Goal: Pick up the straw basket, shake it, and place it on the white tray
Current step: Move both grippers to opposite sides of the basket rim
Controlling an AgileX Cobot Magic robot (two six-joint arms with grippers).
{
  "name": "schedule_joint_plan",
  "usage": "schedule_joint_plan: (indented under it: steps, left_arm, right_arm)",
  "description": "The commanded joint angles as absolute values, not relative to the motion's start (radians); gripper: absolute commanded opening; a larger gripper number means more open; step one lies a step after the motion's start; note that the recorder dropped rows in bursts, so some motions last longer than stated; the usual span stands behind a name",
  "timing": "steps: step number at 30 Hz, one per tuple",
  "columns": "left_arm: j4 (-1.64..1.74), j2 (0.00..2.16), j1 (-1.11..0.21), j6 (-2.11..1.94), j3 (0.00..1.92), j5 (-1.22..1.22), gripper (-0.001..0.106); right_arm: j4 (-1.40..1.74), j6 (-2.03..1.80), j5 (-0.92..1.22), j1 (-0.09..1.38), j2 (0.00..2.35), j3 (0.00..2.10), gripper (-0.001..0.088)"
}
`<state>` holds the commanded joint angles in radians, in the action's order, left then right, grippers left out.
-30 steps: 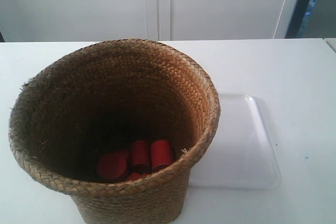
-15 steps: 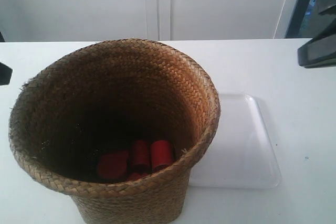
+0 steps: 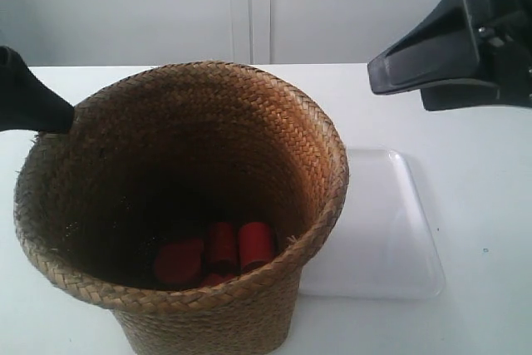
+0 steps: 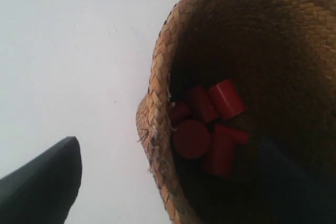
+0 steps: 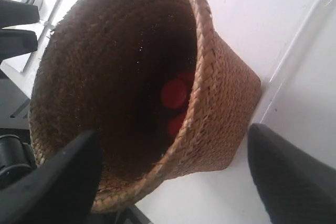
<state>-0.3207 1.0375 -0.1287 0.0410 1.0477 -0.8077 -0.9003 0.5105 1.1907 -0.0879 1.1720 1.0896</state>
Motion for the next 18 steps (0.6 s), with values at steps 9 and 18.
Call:
schedule_joint_plan:
  steps: [9, 18]
  left_arm:
    - [-0.322, 1.116, -0.129, 0.054, 1.048, -0.808, 0.090]
    - [-0.322, 1.163, -0.129, 0.068, 1.048, -0.799, 0.090]
  right_arm:
    - [-0.847, 0.470, 1.073, 0.084, 1.280, 1.092, 0.0715]
    - [-0.704, 0.319, 0.955, 0.251, 1.409, 1.094, 0.0668]
